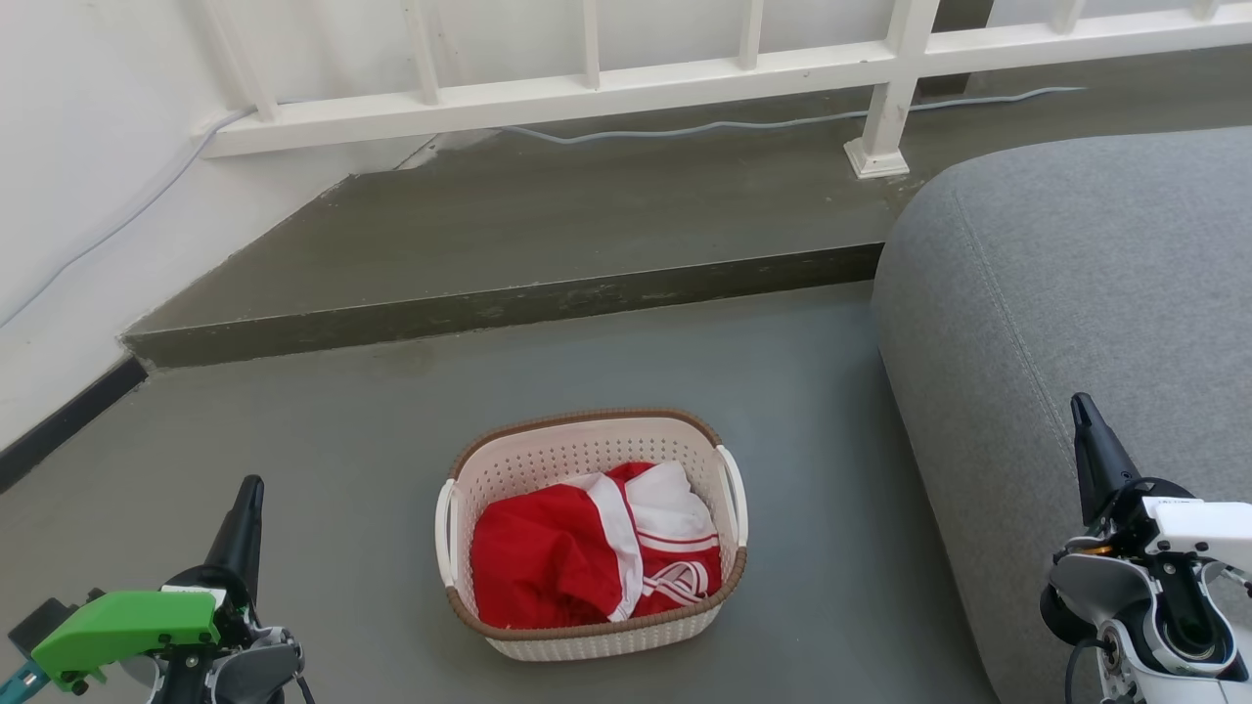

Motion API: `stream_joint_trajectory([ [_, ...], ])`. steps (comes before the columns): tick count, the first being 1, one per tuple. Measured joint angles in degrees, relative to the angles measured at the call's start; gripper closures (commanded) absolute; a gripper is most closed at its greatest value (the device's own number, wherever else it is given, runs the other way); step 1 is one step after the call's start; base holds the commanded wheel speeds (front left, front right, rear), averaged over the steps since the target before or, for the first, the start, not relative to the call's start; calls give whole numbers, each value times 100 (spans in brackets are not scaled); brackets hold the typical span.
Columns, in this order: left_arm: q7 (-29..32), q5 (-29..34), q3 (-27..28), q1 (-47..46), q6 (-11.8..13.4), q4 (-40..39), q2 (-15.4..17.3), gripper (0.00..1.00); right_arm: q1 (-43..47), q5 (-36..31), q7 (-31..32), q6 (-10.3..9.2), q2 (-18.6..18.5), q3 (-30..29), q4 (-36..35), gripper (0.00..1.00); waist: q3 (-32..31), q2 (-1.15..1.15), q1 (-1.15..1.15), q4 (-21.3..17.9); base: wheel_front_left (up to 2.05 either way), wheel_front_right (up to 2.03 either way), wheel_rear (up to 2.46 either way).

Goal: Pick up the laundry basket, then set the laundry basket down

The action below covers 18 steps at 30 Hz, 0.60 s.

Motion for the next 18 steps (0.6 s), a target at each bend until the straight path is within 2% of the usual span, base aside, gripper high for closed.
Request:
stream_joint_trajectory([
  [18, -1, 0, -1, 0, 0, -9, 0, 100, -1, 0, 0, 0, 3, -8, -3, 100, 1, 0, 0, -1, 0, 0, 0],
])
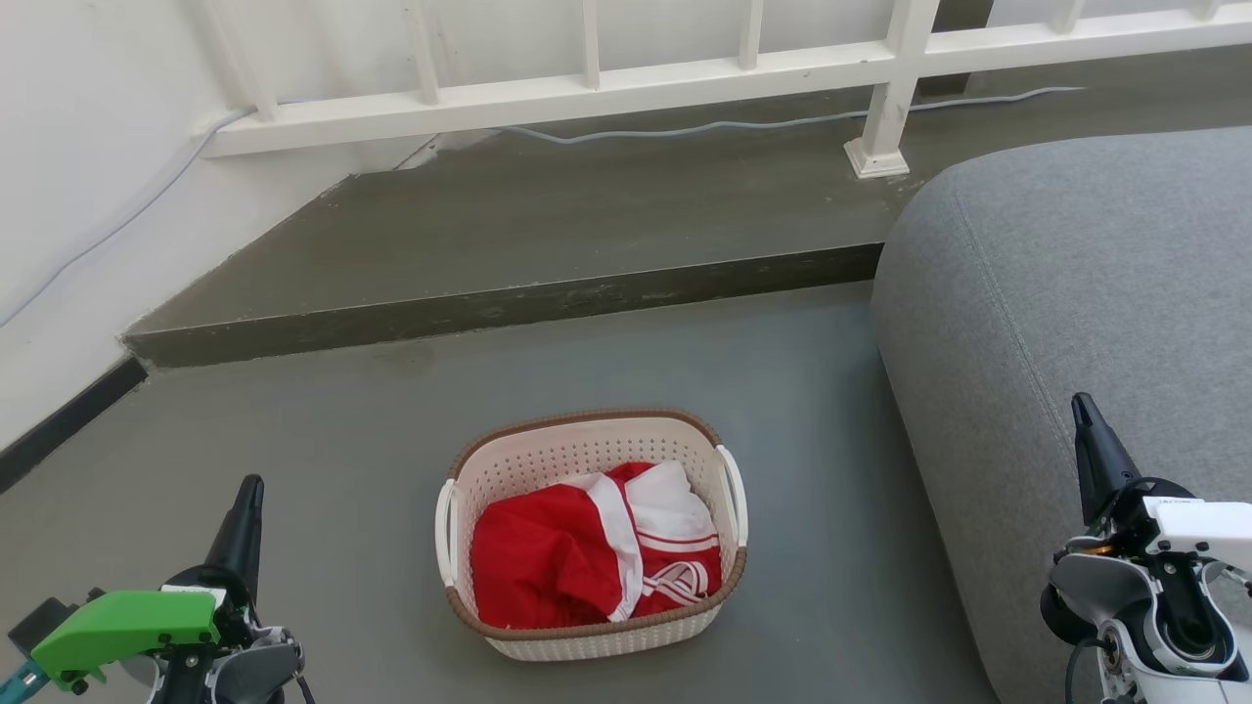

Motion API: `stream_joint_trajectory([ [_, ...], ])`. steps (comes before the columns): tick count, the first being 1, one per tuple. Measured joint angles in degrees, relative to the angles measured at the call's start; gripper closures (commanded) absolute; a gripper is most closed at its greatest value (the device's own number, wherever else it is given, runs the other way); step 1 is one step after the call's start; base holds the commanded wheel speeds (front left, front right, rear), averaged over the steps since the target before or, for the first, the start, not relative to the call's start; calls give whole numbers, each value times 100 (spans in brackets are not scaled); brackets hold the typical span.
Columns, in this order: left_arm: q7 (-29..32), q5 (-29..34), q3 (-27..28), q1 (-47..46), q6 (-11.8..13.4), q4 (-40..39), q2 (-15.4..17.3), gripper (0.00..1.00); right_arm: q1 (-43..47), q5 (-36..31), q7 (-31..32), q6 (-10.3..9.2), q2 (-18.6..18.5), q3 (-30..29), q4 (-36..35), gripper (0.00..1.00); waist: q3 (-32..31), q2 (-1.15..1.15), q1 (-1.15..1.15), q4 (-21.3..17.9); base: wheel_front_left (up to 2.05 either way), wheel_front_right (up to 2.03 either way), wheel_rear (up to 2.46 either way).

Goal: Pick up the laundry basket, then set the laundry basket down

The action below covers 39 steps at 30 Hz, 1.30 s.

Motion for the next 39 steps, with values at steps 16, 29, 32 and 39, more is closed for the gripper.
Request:
stream_joint_trajectory([
  [16, 0, 0, -2, 0, 0, -8, 0, 100, 0, 0, 0, 1, 2, -7, -3, 100, 0, 0, 0, 0, 0, 0, 0],
  [29, -1, 0, -4, 0, 0, -11, 0, 100, 0, 0, 1, 1, 4, -13, -9, 100, 1, 0, 0, 0, 0, 0, 0],
  [32, -1, 0, -4, 0, 0, -12, 0, 100, -1, 0, 1, 1, 5, -15, -10, 100, 1, 0, 0, 0, 0, 0, 0],
  [39, -1, 0, -5, 0, 0, -14, 0, 100, -1, 0, 42, 1, 8, -18, -16, 100, 1, 0, 0, 0, 0, 0, 0],
])
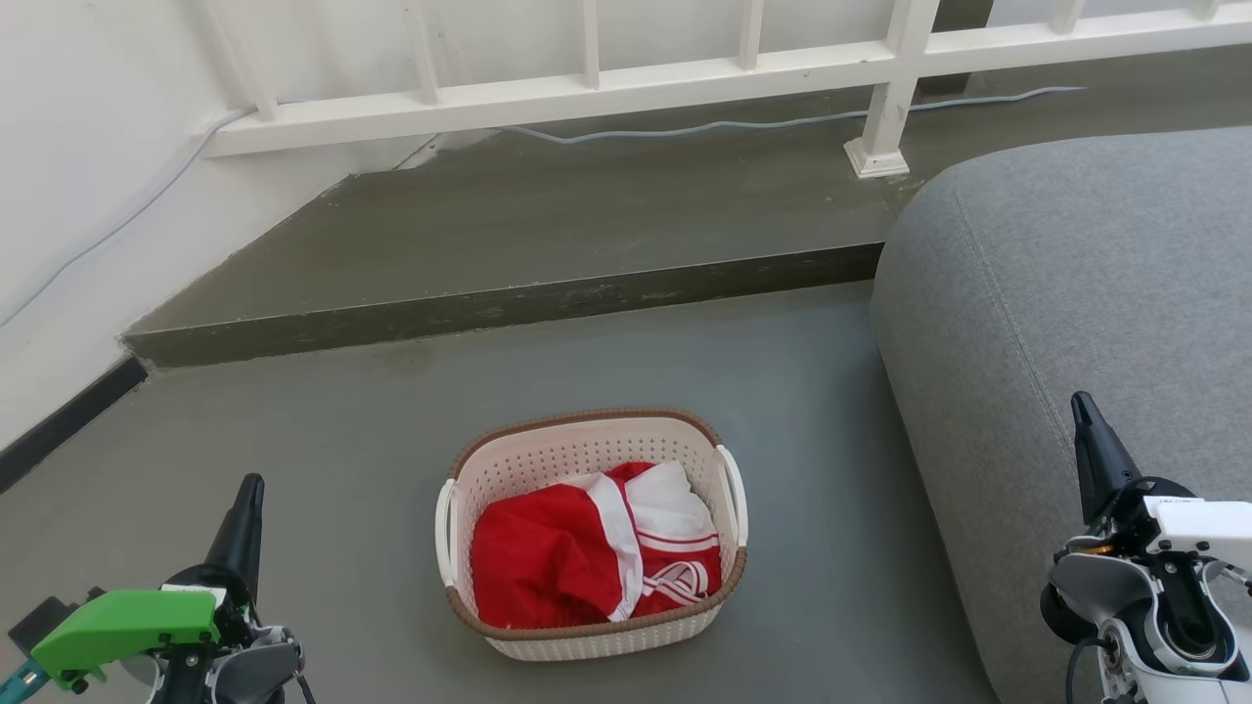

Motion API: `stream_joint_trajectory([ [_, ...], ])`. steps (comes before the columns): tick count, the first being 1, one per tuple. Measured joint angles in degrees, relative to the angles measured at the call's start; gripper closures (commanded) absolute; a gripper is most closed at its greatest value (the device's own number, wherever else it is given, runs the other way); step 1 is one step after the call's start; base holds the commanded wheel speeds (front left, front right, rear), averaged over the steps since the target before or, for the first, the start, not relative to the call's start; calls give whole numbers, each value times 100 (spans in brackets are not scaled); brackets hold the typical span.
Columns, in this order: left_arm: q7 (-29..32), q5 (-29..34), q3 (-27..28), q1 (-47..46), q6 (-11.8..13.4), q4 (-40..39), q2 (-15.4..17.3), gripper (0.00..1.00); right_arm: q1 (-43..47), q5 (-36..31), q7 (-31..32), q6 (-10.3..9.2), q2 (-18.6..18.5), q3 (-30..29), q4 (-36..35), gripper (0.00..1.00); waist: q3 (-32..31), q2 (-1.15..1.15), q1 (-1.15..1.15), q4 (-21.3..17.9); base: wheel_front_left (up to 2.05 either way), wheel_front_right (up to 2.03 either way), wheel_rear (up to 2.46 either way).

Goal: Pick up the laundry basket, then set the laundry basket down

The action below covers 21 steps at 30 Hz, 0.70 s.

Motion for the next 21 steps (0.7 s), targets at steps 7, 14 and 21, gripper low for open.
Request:
stream_joint_trajectory([
  [7, 0, 0, -1, 0, 0, -4, 0, 100, 0, 0, 0, 0, 1, -1, -2, 100, 0, 0, 0, 0, 0, 0, 0],
  [14, -1, 0, -1, 0, 0, -5, 0, 100, 0, 0, 0, 0, 1, -2, -4, 100, 0, 0, 0, 0, 0, 0, 0],
  [21, -1, 0, -2, 0, 0, -7, 0, 100, 0, 0, 0, 0, 2, -3, -7, 100, 0, 0, 0, 0, 0, 0, 0],
])
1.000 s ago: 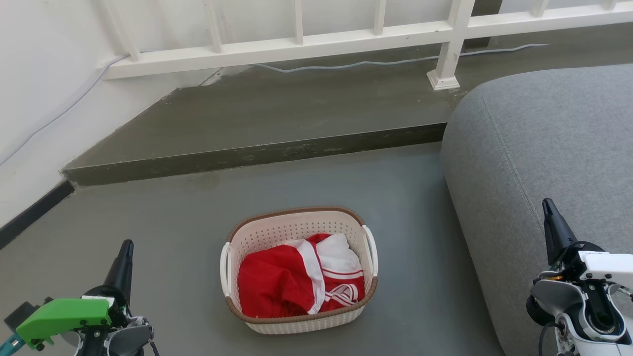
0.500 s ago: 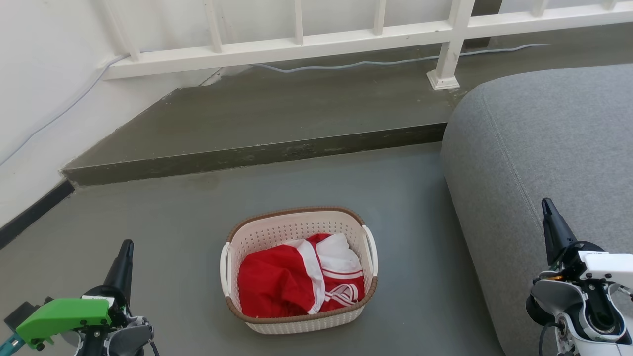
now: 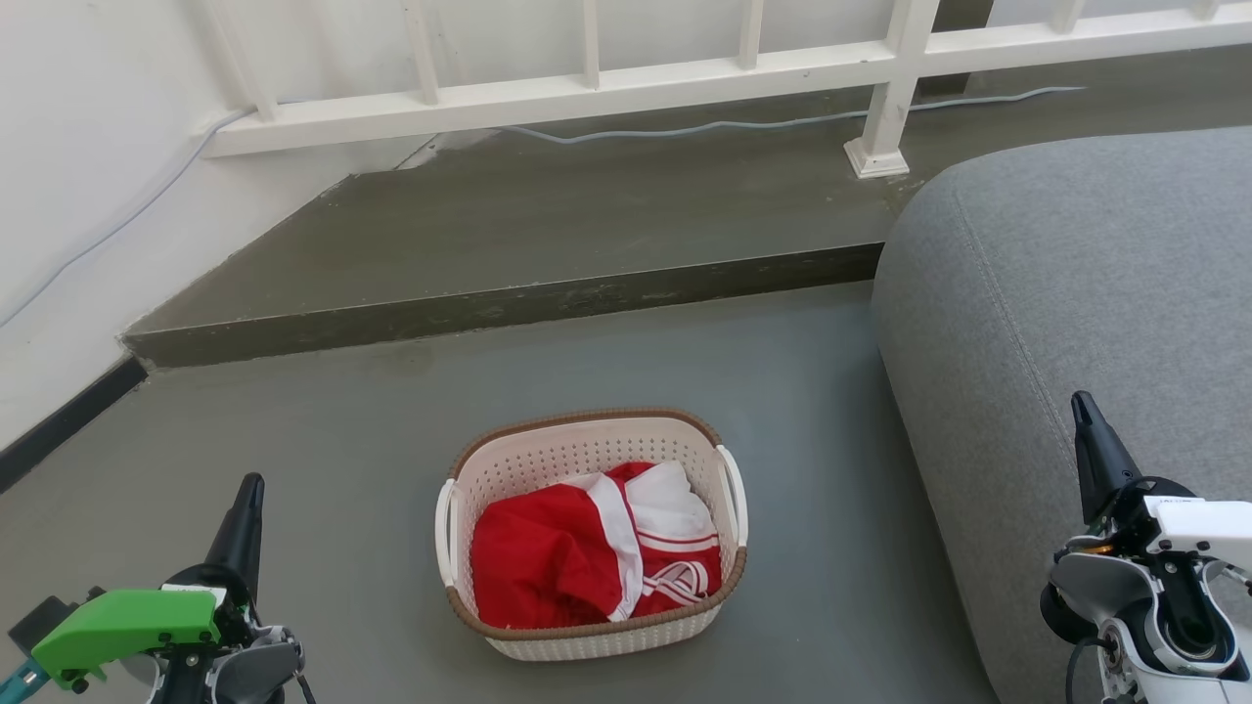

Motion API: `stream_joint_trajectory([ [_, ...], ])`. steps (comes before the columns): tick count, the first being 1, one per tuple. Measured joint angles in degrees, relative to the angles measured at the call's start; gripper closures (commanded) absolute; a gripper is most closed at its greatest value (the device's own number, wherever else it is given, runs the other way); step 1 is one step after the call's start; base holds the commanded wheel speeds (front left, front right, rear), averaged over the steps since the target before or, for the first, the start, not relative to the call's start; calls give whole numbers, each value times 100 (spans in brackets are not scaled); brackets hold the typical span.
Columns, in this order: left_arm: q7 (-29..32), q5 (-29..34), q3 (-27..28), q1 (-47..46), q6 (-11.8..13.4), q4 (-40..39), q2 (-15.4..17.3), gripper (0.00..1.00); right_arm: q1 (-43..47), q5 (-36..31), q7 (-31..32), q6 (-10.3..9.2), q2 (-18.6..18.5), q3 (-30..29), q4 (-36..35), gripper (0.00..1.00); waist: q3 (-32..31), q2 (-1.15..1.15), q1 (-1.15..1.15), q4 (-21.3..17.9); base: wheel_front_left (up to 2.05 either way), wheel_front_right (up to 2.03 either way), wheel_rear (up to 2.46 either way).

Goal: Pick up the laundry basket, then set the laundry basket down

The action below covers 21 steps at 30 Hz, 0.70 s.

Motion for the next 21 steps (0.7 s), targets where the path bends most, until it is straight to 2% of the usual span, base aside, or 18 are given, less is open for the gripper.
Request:
stream_joint_trajectory([
  [21, -5, 0, -2, 0, 0, -1, 0, 100, 0, 0, 0, 0, 2, -4, -2, 100, 0, 0, 0, 0, 0, 0, 0],
])
